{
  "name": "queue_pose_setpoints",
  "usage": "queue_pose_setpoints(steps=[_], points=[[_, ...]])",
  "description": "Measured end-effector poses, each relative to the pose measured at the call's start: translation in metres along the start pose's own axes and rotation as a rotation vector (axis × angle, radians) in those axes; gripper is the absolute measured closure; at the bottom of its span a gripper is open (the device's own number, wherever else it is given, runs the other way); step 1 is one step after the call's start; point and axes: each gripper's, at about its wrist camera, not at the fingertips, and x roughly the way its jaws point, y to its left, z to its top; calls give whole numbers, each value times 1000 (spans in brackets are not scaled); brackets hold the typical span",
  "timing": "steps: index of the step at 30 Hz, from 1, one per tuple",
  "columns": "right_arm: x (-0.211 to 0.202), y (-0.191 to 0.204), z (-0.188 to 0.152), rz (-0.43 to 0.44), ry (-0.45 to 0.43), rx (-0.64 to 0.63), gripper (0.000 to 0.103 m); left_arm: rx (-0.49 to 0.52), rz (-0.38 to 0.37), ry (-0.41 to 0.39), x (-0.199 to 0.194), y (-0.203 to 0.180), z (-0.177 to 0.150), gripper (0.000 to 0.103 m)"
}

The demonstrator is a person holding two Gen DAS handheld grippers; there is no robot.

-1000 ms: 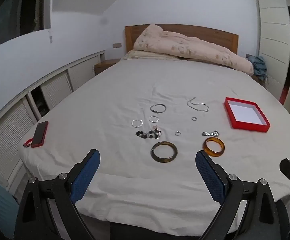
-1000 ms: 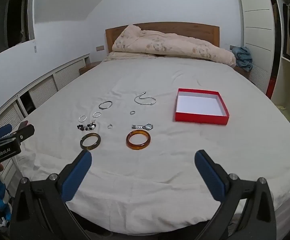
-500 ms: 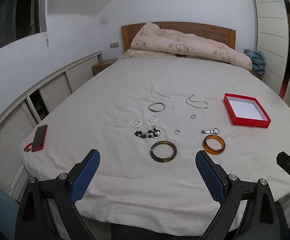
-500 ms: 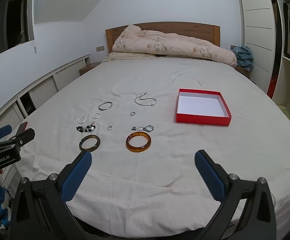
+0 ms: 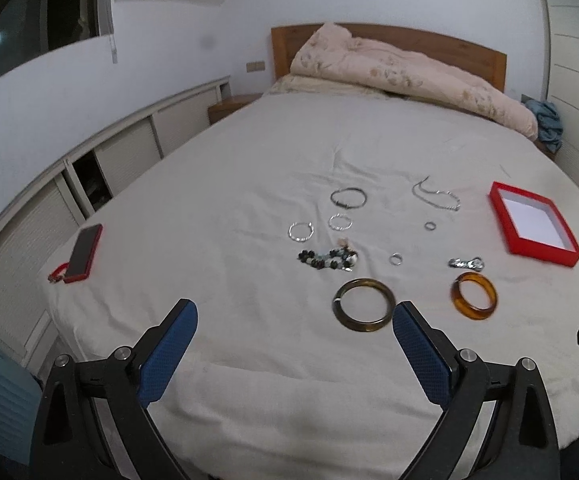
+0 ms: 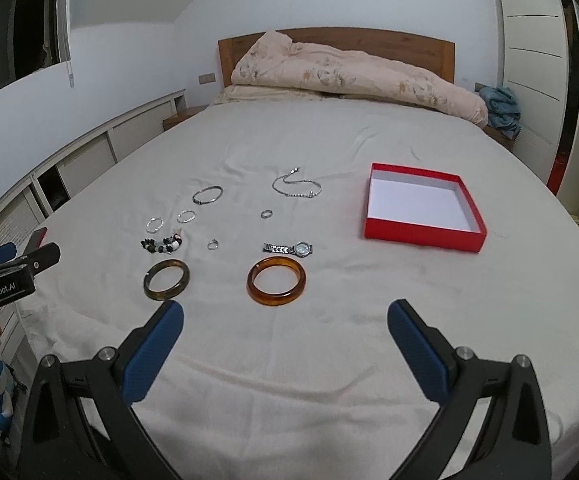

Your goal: Organize jewelry

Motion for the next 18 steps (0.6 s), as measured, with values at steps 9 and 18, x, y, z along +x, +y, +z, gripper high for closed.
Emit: queue_pose_setpoints(steps=[9, 18], points=[[70, -7, 10, 29, 91, 1, 11, -2, -37, 126, 77, -3, -1, 7], [142, -23, 14, 71, 219, 46, 53, 18, -90, 254, 148, -18, -4, 32]])
